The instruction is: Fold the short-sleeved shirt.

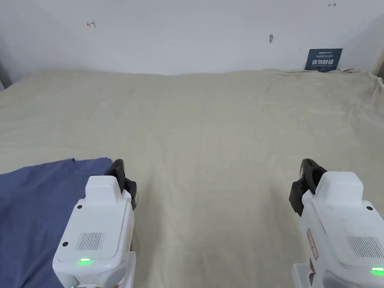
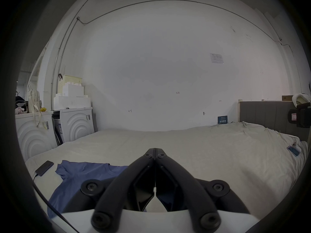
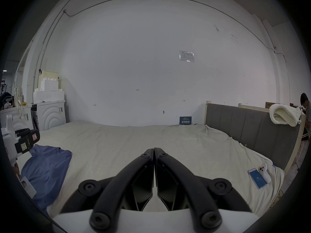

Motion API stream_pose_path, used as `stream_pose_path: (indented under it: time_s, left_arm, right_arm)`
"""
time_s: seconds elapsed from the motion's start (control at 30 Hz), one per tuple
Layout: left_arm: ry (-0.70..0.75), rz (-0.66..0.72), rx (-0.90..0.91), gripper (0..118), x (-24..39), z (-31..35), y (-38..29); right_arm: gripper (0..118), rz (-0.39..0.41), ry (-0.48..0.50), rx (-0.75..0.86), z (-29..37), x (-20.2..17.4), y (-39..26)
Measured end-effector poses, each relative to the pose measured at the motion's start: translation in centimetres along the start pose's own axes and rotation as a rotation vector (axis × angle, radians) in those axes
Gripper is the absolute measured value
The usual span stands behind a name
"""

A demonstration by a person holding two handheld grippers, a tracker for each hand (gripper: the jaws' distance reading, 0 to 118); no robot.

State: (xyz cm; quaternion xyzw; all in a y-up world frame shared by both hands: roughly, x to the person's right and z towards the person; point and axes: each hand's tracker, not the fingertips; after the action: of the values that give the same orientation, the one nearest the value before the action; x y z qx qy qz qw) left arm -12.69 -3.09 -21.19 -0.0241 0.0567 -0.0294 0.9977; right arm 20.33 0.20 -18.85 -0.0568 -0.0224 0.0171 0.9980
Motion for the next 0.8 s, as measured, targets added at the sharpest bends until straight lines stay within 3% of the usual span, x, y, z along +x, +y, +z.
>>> stream_pose_path:
  time_s: [0.23,0.8]
  left_arm:
    - [0.086,-0.003,0.008,0,-3.9,0.9,0.3]
    - [0.396,-0.025,-0.008,0,-16.7,6.7,0.2]
  right_arm:
    - [1,0.004,0.081,0.016,-1.3,-3.5,0.7]
    - [1,0.026,0.392,0.023,-2.9,-16.7,1.4]
